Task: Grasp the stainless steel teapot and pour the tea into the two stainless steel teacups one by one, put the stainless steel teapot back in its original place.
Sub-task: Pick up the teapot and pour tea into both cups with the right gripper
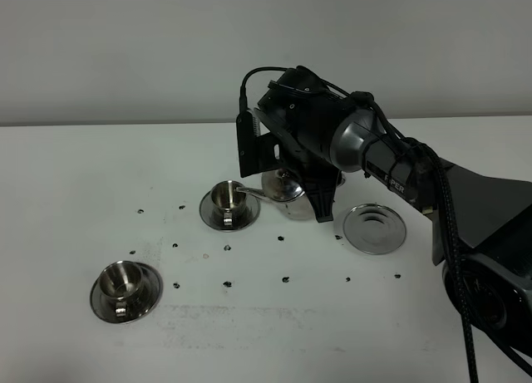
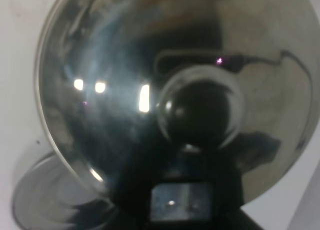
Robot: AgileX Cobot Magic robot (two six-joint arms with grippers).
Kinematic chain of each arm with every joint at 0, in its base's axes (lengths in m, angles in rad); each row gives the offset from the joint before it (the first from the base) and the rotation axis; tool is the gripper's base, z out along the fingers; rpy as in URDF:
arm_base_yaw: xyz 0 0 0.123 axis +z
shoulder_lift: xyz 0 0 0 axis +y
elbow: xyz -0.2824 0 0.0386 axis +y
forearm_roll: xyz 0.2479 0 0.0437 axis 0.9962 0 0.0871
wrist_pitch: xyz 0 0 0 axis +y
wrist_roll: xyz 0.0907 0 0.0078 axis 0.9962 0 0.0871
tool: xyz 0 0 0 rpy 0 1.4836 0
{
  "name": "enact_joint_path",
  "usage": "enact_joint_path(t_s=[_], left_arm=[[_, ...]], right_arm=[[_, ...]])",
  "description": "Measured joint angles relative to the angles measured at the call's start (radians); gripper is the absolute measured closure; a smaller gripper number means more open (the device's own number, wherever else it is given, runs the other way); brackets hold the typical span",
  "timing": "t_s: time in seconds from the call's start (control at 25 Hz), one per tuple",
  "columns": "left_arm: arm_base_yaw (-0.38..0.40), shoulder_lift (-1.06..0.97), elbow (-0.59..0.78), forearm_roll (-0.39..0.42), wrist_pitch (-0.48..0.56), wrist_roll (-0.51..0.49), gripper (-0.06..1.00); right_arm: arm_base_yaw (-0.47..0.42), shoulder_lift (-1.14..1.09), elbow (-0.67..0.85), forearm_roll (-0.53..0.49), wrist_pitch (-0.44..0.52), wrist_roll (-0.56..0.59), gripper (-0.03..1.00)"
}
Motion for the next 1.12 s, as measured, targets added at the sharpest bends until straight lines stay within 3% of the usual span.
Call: enact_joint_path(t_s=[1.12], left_arm=[[0.000,0.000,0.000,0.000,0.000,0.001,0.64]], right_arm=[[0.025,0.006,0.000,-0.120,-0.055,0.008,0.79]])
